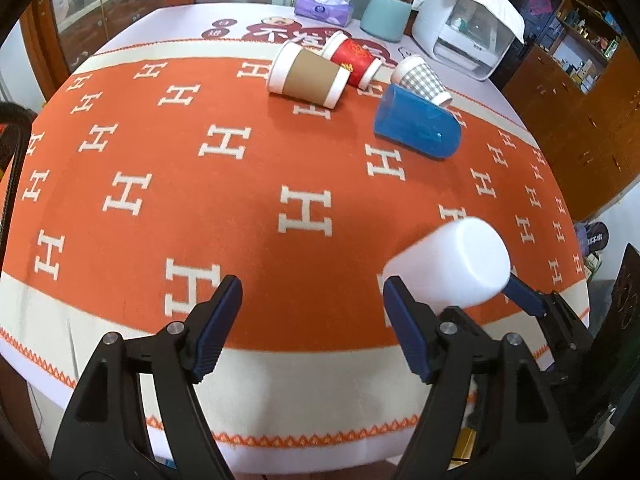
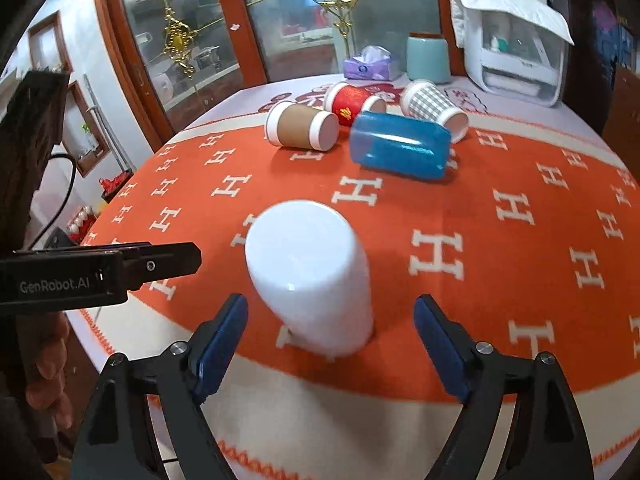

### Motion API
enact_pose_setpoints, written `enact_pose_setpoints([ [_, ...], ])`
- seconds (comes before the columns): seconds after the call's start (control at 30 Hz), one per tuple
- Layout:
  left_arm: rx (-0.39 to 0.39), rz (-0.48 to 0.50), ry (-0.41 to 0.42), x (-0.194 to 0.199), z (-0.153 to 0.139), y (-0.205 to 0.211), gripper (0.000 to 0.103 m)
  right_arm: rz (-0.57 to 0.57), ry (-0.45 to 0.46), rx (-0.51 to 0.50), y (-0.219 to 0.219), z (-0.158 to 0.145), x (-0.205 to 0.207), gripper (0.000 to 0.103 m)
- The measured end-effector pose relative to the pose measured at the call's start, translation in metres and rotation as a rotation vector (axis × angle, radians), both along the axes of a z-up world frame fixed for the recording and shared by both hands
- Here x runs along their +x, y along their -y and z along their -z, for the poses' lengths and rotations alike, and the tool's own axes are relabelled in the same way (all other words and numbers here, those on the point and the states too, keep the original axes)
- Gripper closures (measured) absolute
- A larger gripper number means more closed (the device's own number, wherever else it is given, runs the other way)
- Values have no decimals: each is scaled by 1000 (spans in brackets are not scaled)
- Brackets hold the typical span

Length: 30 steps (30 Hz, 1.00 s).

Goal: Flip cup upside down

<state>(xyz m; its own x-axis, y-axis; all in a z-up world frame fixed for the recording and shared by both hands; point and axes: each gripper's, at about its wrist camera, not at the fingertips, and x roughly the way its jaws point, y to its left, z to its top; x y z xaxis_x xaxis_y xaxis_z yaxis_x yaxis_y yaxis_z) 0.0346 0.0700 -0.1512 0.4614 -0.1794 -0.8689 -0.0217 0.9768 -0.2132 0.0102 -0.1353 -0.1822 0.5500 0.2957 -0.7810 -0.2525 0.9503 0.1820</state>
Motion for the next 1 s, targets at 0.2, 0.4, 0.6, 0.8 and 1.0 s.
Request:
enact_pose_setpoints([
  [0.2,29,-16,-37,-18,-4,6,32,39,-63,-4,19,-16,-19,17],
  [0.4,86,-5,-5,-34,-34,19,32,68,-96,-42,30,-55,-30,17],
  [0.6,157,2,41,-42,-74,36,32,80,-89,-31,40,-110,-30,17],
  [0.8,148,-4,77,-48,-112,46,32,96,-98,26,44,-156,-29,17],
  [1.0,180,-7,128,-57,-140,57,32,103,-65,18,40,-189,-38,17],
])
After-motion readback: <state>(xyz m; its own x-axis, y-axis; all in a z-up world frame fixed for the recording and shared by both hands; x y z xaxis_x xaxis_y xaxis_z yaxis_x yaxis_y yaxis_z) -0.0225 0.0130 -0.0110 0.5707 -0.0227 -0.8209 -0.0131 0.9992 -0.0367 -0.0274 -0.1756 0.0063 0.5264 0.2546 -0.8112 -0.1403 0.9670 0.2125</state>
